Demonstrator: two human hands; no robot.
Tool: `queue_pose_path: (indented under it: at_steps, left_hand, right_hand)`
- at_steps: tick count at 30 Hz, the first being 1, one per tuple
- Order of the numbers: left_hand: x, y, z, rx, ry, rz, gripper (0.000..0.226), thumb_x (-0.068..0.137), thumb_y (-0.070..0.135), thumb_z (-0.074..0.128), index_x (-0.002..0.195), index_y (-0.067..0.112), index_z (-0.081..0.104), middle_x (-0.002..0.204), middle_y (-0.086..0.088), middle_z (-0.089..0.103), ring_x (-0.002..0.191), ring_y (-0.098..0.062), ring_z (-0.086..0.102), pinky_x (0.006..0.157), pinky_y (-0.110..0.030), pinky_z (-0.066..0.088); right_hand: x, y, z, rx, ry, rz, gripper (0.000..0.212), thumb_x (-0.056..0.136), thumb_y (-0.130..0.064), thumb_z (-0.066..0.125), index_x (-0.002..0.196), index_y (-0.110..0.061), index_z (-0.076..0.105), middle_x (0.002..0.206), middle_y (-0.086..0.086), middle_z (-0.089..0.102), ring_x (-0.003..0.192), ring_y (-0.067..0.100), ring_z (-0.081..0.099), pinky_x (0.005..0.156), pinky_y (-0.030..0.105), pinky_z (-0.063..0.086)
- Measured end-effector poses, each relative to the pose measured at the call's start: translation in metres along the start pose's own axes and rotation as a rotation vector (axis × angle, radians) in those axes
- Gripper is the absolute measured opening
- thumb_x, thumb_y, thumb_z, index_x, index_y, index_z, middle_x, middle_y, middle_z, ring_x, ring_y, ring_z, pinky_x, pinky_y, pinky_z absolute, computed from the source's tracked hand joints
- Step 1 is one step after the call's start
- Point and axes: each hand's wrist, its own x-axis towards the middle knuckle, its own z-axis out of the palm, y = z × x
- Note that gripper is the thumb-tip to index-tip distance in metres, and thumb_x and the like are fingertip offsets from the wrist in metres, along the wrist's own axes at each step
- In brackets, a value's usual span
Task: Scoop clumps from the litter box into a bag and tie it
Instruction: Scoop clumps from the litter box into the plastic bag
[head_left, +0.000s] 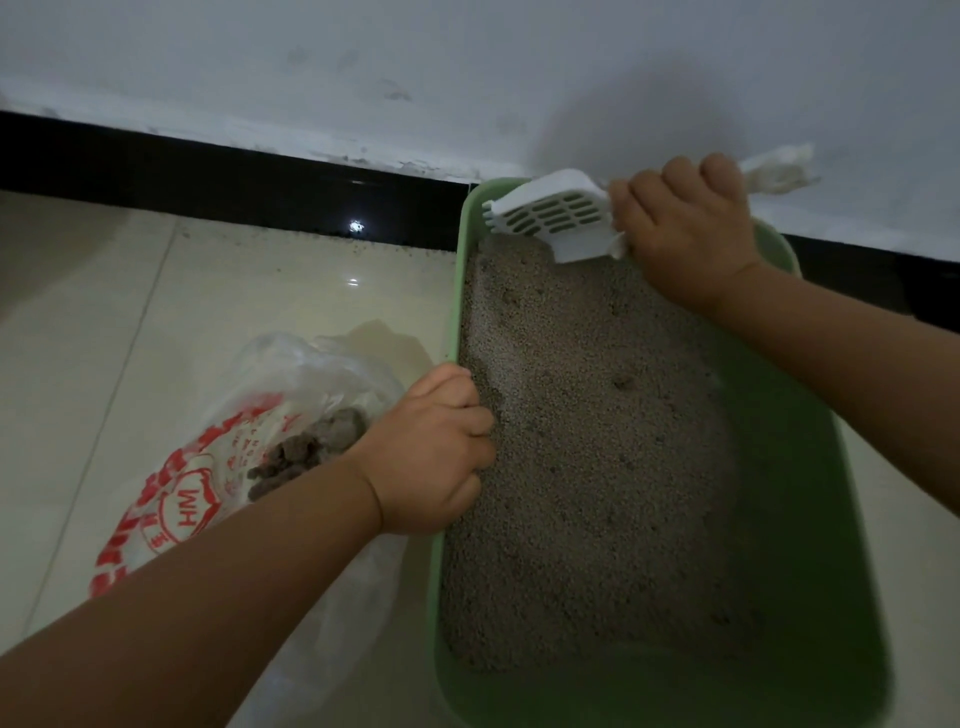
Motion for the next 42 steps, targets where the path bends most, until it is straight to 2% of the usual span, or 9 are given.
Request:
queue_pose_path:
  at_steps: [6, 11, 15, 19, 21, 24, 33, 37, 42]
  left_hand:
    - [0.0, 0.001, -0.001, 0.014, -0.014, -0.008, 0.028, 0.068, 0.021, 0.037, 0.051, 0.011, 0.057, 0.056, -0.005, 0.049, 0.071, -0.019, 0.033, 0.091, -0.035, 0.029]
    - [-0.001, 0.001, -0.004, 0.025, -0.041, -0.014, 0.03, 0.07, 0.022, 0.038, 0.053, 0.01, 0.059, 0.056, -0.006, 0.051, 0.071, -0.019, 0.033, 0.089, -0.035, 0.03]
    - [0.0, 0.001, -0.007, 0.056, -0.071, -0.012, 0.031, 0.07, 0.023, 0.037, 0.053, 0.01, 0.059, 0.056, -0.007, 0.05, 0.07, -0.02, 0.032, 0.086, -0.033, 0.028]
    - [-0.001, 0.0, -0.007, 0.072, -0.079, -0.006, 0.031, 0.07, 0.024, 0.037, 0.054, 0.01, 0.06, 0.056, -0.007, 0.051, 0.071, -0.019, 0.032, 0.088, -0.033, 0.028]
    - [-0.002, 0.001, -0.008, 0.079, -0.076, 0.002, 0.031, 0.069, 0.024, 0.037, 0.054, 0.01, 0.059, 0.056, -0.007, 0.051, 0.071, -0.019, 0.033, 0.088, -0.033, 0.028]
    - [-0.001, 0.002, -0.009, 0.085, -0.064, 0.007, 0.032, 0.069, 0.024, 0.036, 0.052, 0.009, 0.058, 0.055, -0.007, 0.05, 0.07, -0.019, 0.032, 0.087, -0.033, 0.028]
    - [-0.004, 0.005, -0.009, 0.138, -0.039, -0.002, 0.033, 0.068, 0.022, 0.034, 0.053, 0.007, 0.059, 0.055, -0.008, 0.051, 0.071, -0.019, 0.031, 0.089, -0.036, 0.027]
    - [-0.003, 0.006, -0.01, 0.16, -0.034, 0.004, 0.033, 0.068, 0.022, 0.034, 0.052, 0.007, 0.059, 0.054, -0.009, 0.051, 0.071, -0.019, 0.031, 0.088, -0.037, 0.027]
    - [-0.005, 0.007, -0.011, 0.173, -0.002, 0.013, 0.031, 0.068, 0.021, 0.035, 0.051, 0.007, 0.058, 0.054, -0.008, 0.051, 0.071, -0.018, 0.032, 0.089, -0.039, 0.026]
  right_hand:
    - [-0.007, -0.015, -0.005, 0.403, -0.4, 0.015, 0.028, 0.073, -0.014, 0.051, 0.093, 0.005, 0.061, 0.082, 0.021, 0.068, 0.073, 0.028, 0.064, 0.073, 0.033, 0.051]
    - [-0.016, -0.03, -0.014, 0.619, -0.584, 0.082, 0.037, 0.09, -0.016, 0.049, 0.121, 0.003, 0.048, 0.118, 0.023, 0.055, 0.108, 0.031, 0.049, 0.094, 0.041, 0.036]
    - [-0.021, -0.033, -0.02, 0.763, -0.633, 0.154, 0.032, 0.089, -0.014, 0.047, 0.117, 0.002, 0.051, 0.114, 0.022, 0.057, 0.104, 0.03, 0.05, 0.088, 0.038, 0.038]
    - [-0.03, -0.033, -0.028, 1.052, -0.784, 0.312, 0.013, 0.091, -0.01, 0.046, 0.081, -0.007, 0.054, 0.089, 0.015, 0.053, 0.085, 0.025, 0.051, 0.07, 0.03, 0.036]
    - [-0.039, -0.036, -0.032, 1.161, -0.845, 0.389, 0.017, 0.094, -0.012, 0.045, 0.092, -0.001, 0.057, 0.088, 0.01, 0.048, 0.082, 0.021, 0.045, 0.069, 0.026, 0.032]
    - [-0.053, -0.037, -0.042, 1.321, -0.863, 0.558, 0.025, 0.096, -0.015, 0.044, 0.108, 0.003, 0.057, 0.09, 0.009, 0.049, 0.083, 0.018, 0.044, 0.064, 0.026, 0.032]
    - [-0.096, -0.028, -0.083, 1.434, -0.742, 0.922, 0.023, 0.094, -0.014, 0.047, 0.109, 0.001, 0.058, 0.093, 0.009, 0.051, 0.085, 0.019, 0.047, 0.072, 0.027, 0.037]
    - [-0.119, -0.012, -0.106, 1.316, -0.65, 1.109, 0.016, 0.095, -0.017, 0.046, 0.104, -0.008, 0.056, 0.076, 0.001, 0.049, 0.075, 0.018, 0.045, 0.057, 0.021, 0.033]
    - [-0.135, 0.0, -0.129, 1.134, -0.71, 1.15, 0.021, 0.096, -0.02, 0.045, 0.088, -0.003, 0.055, 0.083, 0.011, 0.049, 0.071, 0.022, 0.044, 0.056, 0.025, 0.031]
